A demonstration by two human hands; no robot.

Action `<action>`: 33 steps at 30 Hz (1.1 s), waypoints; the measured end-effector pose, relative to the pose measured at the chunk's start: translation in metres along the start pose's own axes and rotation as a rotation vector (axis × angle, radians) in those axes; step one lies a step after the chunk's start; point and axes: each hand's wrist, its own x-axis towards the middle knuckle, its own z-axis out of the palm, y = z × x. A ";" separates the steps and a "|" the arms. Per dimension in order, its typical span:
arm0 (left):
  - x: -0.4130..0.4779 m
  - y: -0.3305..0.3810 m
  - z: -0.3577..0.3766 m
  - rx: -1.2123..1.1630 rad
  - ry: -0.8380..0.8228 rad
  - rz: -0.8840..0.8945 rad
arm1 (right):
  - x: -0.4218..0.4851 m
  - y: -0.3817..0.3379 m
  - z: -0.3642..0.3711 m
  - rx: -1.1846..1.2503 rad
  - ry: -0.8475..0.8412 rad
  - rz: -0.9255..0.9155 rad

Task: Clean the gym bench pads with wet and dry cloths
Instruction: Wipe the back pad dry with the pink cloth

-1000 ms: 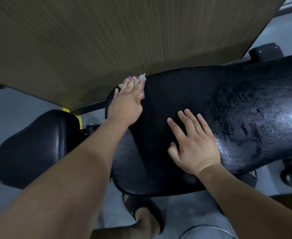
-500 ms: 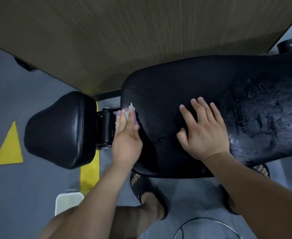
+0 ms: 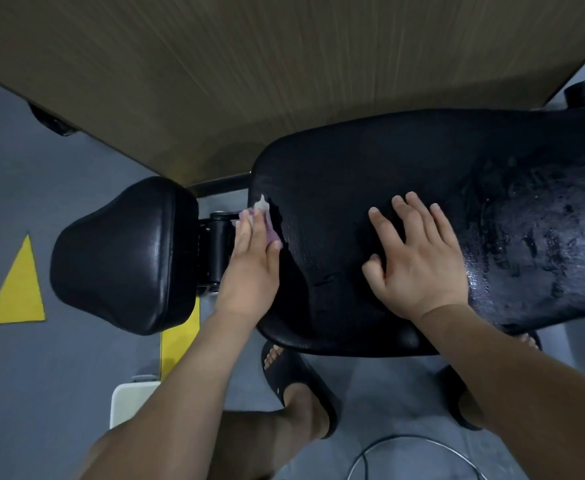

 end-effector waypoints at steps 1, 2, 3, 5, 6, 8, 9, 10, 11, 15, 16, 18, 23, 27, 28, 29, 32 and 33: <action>0.000 0.000 0.001 0.007 0.011 0.019 | 0.000 0.000 0.000 -0.002 -0.001 0.001; 0.001 0.001 0.002 0.006 0.019 0.039 | 0.001 0.000 0.000 -0.003 0.000 0.001; 0.004 0.000 0.003 -0.005 0.026 0.044 | 0.001 -0.001 0.000 -0.004 0.004 0.002; 0.020 0.001 -0.001 -0.050 0.041 -0.009 | 0.001 0.000 0.001 -0.010 0.010 0.001; 0.034 0.001 -0.004 -0.071 0.055 -0.053 | 0.002 0.000 0.002 -0.013 0.014 0.000; 0.068 -0.003 -0.012 -0.111 0.061 -0.125 | 0.002 -0.001 0.003 -0.022 0.024 0.002; 0.081 -0.004 -0.016 -0.159 0.064 -0.146 | 0.002 -0.002 0.004 -0.024 0.029 0.003; 0.088 -0.006 -0.019 -0.220 0.072 -0.155 | 0.002 -0.002 0.004 -0.022 0.035 0.005; 0.086 -0.006 -0.020 -0.280 0.085 -0.157 | 0.003 -0.002 0.005 -0.020 0.042 0.004; 0.036 -0.014 -0.013 -0.330 0.114 -0.227 | 0.003 -0.002 0.004 -0.007 0.056 -0.002; 0.029 -0.017 -0.012 -0.344 0.101 -0.241 | 0.003 -0.003 0.004 -0.007 0.050 -0.002; 0.037 -0.023 -0.014 -0.408 0.063 -0.238 | 0.004 -0.003 0.004 -0.001 0.049 -0.001; 0.083 -0.020 -0.028 -0.430 -0.014 -0.167 | 0.005 -0.003 0.006 0.007 0.067 -0.010; 0.112 -0.011 -0.036 -0.534 -0.057 -0.177 | 0.005 -0.002 0.007 0.021 0.089 -0.016; 0.121 -0.009 -0.040 -0.546 -0.073 -0.195 | 0.005 -0.002 0.007 0.020 0.095 -0.019; 0.129 -0.009 -0.042 -0.558 -0.094 -0.196 | 0.006 -0.001 0.008 0.021 0.099 -0.020; 0.156 -0.009 -0.047 -0.599 -0.176 -0.174 | 0.007 -0.001 0.008 0.026 0.092 -0.023; 0.161 -0.004 -0.050 -0.607 -0.197 -0.158 | 0.007 -0.001 0.008 0.026 0.086 -0.023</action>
